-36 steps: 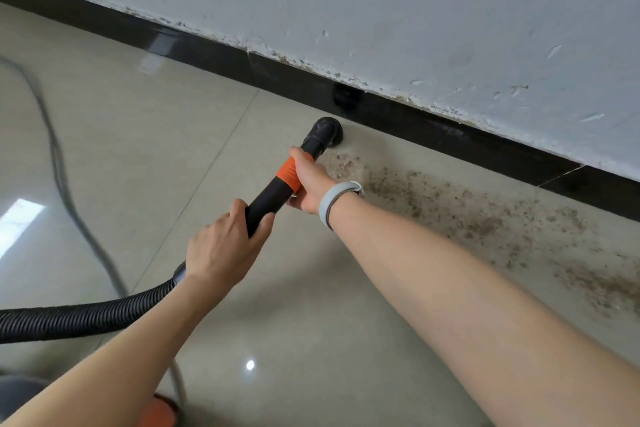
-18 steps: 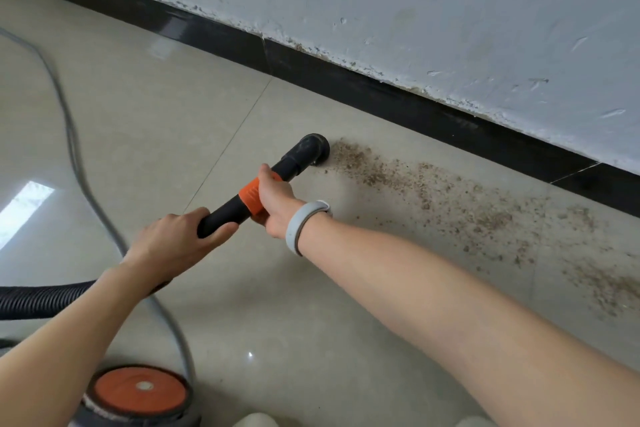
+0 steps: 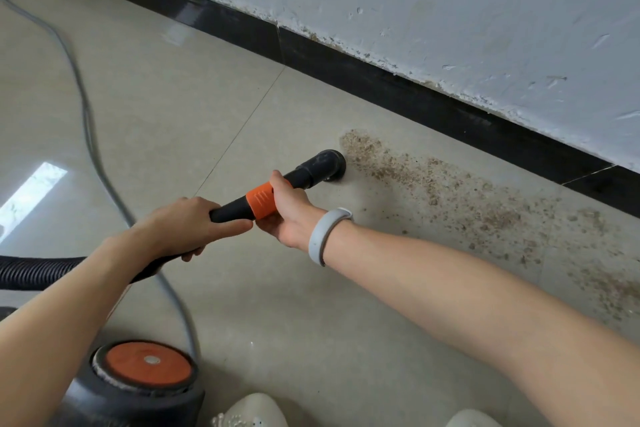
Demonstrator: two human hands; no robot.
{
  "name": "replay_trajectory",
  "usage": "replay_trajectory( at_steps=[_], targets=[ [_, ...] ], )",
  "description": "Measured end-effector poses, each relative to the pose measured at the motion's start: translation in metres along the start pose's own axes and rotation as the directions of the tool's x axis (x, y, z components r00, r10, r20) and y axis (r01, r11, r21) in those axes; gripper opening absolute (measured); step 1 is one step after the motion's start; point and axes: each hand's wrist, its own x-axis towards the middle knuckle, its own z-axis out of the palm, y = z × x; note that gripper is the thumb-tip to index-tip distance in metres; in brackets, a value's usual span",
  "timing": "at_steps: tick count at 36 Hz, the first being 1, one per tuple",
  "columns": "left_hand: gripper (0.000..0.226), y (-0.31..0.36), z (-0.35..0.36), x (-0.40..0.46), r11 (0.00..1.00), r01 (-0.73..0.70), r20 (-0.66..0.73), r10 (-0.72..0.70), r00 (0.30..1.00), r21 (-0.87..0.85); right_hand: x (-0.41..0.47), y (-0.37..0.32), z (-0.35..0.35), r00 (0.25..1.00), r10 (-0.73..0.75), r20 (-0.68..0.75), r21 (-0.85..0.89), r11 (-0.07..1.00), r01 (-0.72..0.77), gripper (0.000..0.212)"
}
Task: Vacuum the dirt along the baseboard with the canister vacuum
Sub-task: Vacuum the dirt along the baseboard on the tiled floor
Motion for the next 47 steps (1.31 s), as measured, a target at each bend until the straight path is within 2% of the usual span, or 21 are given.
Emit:
replay_trajectory(
  at_steps=[5, 10, 13, 15, 17, 18, 20, 22, 24, 25, 26, 28, 31, 35, 39, 40, 41, 44, 47],
  targets=[
    [0.053, 0.000, 0.007, -0.001, 0.989, 0.071, -0.260, -0.036, 0.965, 0.127, 0.003, -0.011, 0.001, 0.998, -0.063, -0.002, -0.064, 0.996, 0.063, 0.042],
    [0.050, -0.002, 0.011, 0.004, 0.983, 0.042, -0.444, 0.042, 0.895, 0.177, 0.007, -0.022, 0.010, 0.996, -0.090, 0.025, -0.098, 0.991, 0.092, 0.054],
    [0.049, -0.005, 0.012, 0.005, 0.981, 0.027, -0.481, 0.069, 0.874, 0.191, 0.003, -0.026, 0.003, 0.993, -0.108, 0.058, -0.268, 0.956, 0.119, 0.056],
    [0.049, -0.006, 0.011, 0.006, 0.979, 0.015, -0.490, 0.088, 0.867, 0.203, -0.001, -0.029, -0.012, 0.985, -0.153, 0.083, -0.458, 0.872, 0.174, 0.056],
    [0.048, -0.007, 0.012, 0.007, 0.979, 0.009, -0.491, 0.094, 0.866, 0.202, -0.005, -0.033, -0.030, 0.958, -0.268, 0.107, -0.625, 0.731, 0.274, 0.049],
    [0.048, -0.007, 0.013, 0.008, 0.980, 0.008, -0.494, 0.092, 0.864, 0.197, -0.005, -0.037, -0.040, 0.920, -0.374, 0.117, -0.707, 0.619, 0.342, 0.047],
    [0.048, -0.009, 0.013, 0.009, 0.981, 0.008, -0.499, 0.091, 0.862, 0.193, 0.000, -0.047, -0.060, 0.780, -0.609, 0.144, -0.862, 0.310, 0.401, 0.042],
    [0.048, -0.011, 0.013, 0.010, 0.981, -0.002, -0.499, 0.099, 0.861, 0.193, 0.006, -0.059, -0.077, 0.652, -0.728, 0.213, -0.950, 0.001, 0.311, 0.026],
    [0.047, -0.013, 0.013, 0.011, 0.982, -0.011, -0.497, 0.106, 0.861, 0.189, 0.014, -0.071, -0.086, 0.638, -0.670, 0.381, -0.924, -0.286, 0.252, 0.041],
    [0.047, -0.014, 0.014, 0.012, 0.982, -0.016, -0.495, 0.109, 0.862, 0.188, 0.018, -0.075, -0.088, 0.645, -0.610, 0.460, -0.883, -0.388, 0.264, 0.050],
    [0.048, -0.014, 0.014, 0.012, 0.982, -0.022, -0.490, 0.113, 0.864, 0.187, 0.021, -0.080, -0.087, 0.645, -0.557, 0.524, -0.840, -0.464, 0.282, 0.056],
    [0.048, -0.015, 0.016, 0.012, 0.981, -0.034, -0.487, 0.126, 0.864, 0.192, 0.027, -0.086, -0.080, 0.662, -0.464, 0.589, -0.778, -0.547, 0.308, 0.060],
    [0.048, -0.017, 0.016, 0.012, 0.977, -0.043, -0.512, 0.148, 0.846, 0.210, 0.033, -0.089, -0.070, 0.680, -0.422, 0.600, -0.767, -0.547, 0.337, 0.055],
    [0.050, -0.019, 0.013, 0.010, 0.967, -0.003, -0.580, 0.155, 0.800, 0.253, 0.032, -0.079, -0.076, 0.584, -0.482, 0.654, -0.743, -0.553, 0.376, 0.040],
    [0.055, -0.026, 0.017, 0.011, 0.928, -0.119, -0.649, 0.334, 0.683, 0.353, 0.031, -0.059, -0.083, 0.481, -0.537, 0.694, -0.718, -0.565, 0.406, 0.036],
    [0.057, -0.028, 0.018, 0.010, 0.915, -0.141, -0.630, 0.365, 0.686, 0.377, 0.030, -0.055, -0.085, 0.457, -0.550, 0.699, -0.714, -0.566, 0.412, 0.036],
    [0.057, -0.028, 0.019, 0.009, 0.907, -0.151, -0.586, 0.374, 0.719, 0.393, 0.029, -0.051, -0.086, 0.441, -0.557, 0.703, -0.711, -0.565, 0.420, 0.035],
    [0.056, -0.019, 0.019, 0.004, 0.905, -0.132, -0.424, 0.313, 0.850, 0.404, 0.026, -0.039, -0.089, 0.438, -0.569, 0.696, -0.717, -0.529, 0.453, 0.036],
    [0.056, -0.012, 0.018, 0.005, 0.892, -0.147, -0.346, 0.311, 0.885, 0.427, 0.024, -0.027, -0.087, 0.447, -0.608, 0.656, -0.751, -0.466, 0.468, 0.041]
  ],
)
